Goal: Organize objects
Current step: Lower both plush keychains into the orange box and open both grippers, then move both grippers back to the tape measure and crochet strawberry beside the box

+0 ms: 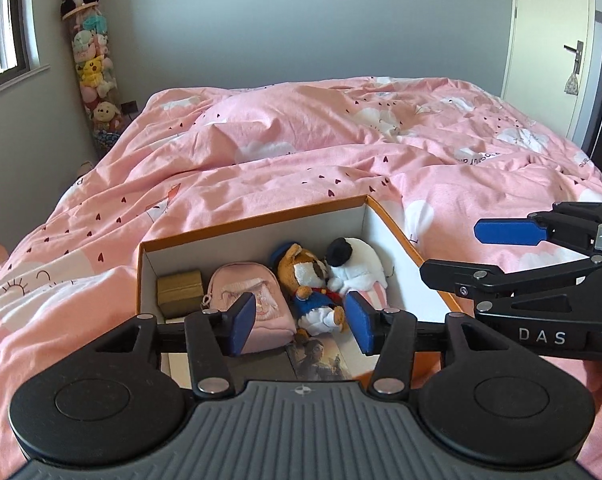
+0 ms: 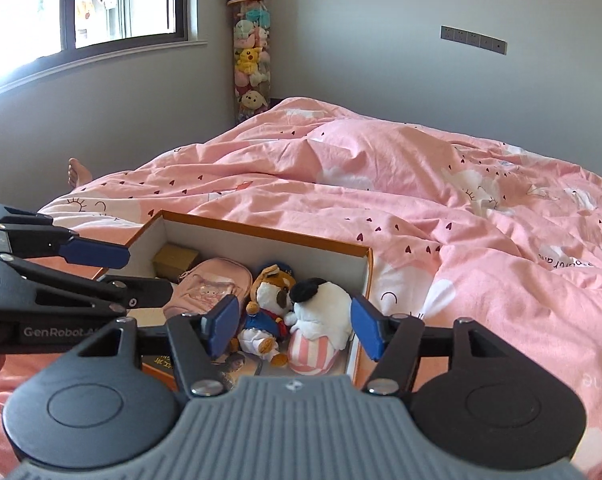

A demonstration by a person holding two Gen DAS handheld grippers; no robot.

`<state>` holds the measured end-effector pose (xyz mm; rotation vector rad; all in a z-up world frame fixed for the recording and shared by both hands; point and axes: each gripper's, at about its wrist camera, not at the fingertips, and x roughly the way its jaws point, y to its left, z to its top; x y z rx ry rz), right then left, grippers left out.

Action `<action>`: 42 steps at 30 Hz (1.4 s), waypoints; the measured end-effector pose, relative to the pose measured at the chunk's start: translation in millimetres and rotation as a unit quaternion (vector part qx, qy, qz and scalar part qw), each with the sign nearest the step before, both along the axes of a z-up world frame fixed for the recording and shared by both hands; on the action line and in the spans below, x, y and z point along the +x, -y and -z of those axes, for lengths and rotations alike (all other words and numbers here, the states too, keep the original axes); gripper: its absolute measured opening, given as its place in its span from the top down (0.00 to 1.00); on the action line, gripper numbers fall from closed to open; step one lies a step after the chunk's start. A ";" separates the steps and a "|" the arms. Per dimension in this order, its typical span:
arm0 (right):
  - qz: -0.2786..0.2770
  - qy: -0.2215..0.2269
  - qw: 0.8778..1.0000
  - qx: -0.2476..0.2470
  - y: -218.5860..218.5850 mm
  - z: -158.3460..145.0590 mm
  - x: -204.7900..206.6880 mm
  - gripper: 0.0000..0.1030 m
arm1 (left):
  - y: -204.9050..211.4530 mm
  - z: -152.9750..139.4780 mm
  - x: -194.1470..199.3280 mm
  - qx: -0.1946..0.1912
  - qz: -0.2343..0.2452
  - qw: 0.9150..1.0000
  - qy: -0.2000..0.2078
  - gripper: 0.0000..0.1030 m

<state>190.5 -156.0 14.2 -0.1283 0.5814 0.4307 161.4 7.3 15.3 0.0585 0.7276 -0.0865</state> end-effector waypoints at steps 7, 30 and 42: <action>0.023 -0.030 0.999 0.021 14.8 16.8 -34.8 0.37 | -8.9 15.3 -36.7 -0.054 0.025 0.998 -0.010 0.35; 0.070 -0.217 0.973 -0.036 25.2 114.6 -45.4 0.44 | -47.7 105.7 -56.2 -0.134 -0.022 0.979 -0.155 0.39; 0.090 -0.225 0.963 -0.116 24.1 139.8 -32.7 0.58 | -29.5 122.3 -42.6 -0.109 -0.007 0.974 -0.199 0.39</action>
